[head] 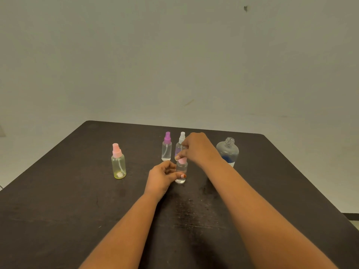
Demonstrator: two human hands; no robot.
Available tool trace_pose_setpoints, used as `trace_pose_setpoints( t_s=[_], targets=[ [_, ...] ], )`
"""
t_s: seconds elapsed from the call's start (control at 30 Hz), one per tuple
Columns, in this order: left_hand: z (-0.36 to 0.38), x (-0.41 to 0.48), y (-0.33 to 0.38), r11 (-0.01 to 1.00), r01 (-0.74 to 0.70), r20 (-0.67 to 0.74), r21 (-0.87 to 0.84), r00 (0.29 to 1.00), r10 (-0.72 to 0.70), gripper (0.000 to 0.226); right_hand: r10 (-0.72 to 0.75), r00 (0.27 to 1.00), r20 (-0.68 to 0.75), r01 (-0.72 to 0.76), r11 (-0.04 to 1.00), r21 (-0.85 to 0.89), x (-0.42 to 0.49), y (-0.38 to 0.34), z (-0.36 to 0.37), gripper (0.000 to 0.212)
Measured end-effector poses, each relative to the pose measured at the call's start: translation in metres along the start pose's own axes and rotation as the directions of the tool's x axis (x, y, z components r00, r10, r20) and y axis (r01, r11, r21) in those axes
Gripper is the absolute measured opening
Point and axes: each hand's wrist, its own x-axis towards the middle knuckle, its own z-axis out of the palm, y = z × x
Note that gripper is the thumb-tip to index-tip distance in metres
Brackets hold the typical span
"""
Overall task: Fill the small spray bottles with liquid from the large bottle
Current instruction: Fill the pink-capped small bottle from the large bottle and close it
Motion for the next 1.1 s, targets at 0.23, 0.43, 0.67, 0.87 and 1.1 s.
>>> trace_pose_setpoints(
  t_s=[0.23, 0.43, 0.67, 0.87, 1.1],
  targets=[
    [-0.001, 0.0, -0.001, 1.0, -0.004, 0.007, 0.01, 1.0, 0.004, 0.026, 0.003, 0.995, 0.097, 0.004, 0.997, -0.072, 0.005, -0.006, 0.006, 0.026],
    [-0.001, -0.001, 0.001, 0.999, -0.013, 0.004, 0.041, 1.0, 0.013, 0.026, 0.046, 0.997, 0.057, -0.044, 0.999, -0.028, 0.004, -0.004, 0.01, 0.025],
    [0.0, -0.003, 0.003, 1.0, 0.0, 0.001, 0.024, 1.0, 0.0, 0.024, -0.044, 0.991, 0.126, 0.059, 0.992, -0.114, -0.003, -0.006, 0.005, 0.032],
    [0.0, -0.005, 0.005, 0.999, -0.013, 0.002, 0.041, 1.0, 0.013, 0.022, 0.019, 0.997, 0.074, -0.012, 0.996, -0.089, -0.001, -0.003, 0.012, 0.025],
    [0.0, -0.007, 0.008, 0.999, -0.016, -0.007, 0.042, 1.0, 0.016, 0.021, -0.035, 0.999, 0.042, 0.035, 0.999, 0.007, -0.01, 0.003, 0.006, 0.022]
  ],
)
